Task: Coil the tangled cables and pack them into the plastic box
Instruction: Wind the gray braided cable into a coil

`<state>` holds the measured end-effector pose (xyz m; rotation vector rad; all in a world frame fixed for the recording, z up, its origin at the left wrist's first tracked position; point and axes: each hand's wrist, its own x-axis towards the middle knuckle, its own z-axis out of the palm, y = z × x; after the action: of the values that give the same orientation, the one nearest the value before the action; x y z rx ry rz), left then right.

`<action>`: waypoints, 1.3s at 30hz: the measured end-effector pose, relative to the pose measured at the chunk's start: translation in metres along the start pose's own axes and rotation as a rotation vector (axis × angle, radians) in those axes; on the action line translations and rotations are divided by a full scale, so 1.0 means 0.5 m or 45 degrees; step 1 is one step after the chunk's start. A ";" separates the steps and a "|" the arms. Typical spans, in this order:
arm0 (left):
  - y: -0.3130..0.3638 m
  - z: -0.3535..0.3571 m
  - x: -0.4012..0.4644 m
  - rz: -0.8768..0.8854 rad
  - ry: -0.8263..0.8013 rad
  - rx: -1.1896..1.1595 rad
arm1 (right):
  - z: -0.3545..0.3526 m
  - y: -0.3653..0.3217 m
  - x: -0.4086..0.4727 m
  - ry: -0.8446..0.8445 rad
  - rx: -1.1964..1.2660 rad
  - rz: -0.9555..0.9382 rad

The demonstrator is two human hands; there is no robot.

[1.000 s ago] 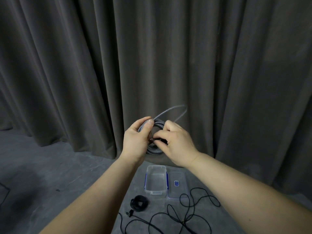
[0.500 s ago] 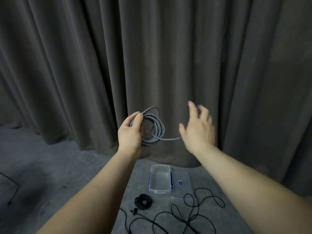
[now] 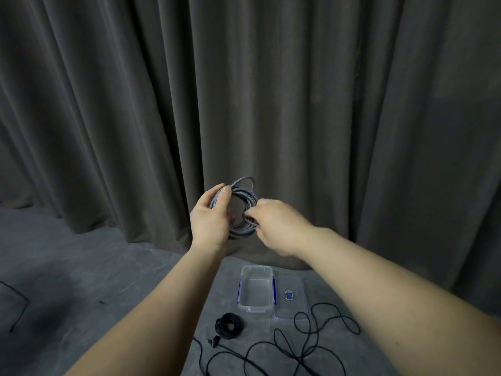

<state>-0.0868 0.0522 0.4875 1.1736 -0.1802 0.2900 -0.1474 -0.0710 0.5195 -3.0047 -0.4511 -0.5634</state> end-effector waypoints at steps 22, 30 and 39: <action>0.042 0.000 0.009 0.275 0.061 0.323 | -0.067 -0.023 -0.011 0.220 0.438 0.229; 0.056 -0.018 0.029 0.147 0.043 0.021 | -0.057 0.050 -0.044 0.326 1.025 0.294; 0.045 -0.005 0.007 0.196 0.011 0.193 | -0.069 0.016 -0.024 -0.021 0.445 0.310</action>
<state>-0.0906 0.0628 0.5075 1.3105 -0.2448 0.4499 -0.1677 -0.0858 0.5470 -2.6755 -0.1578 -0.3930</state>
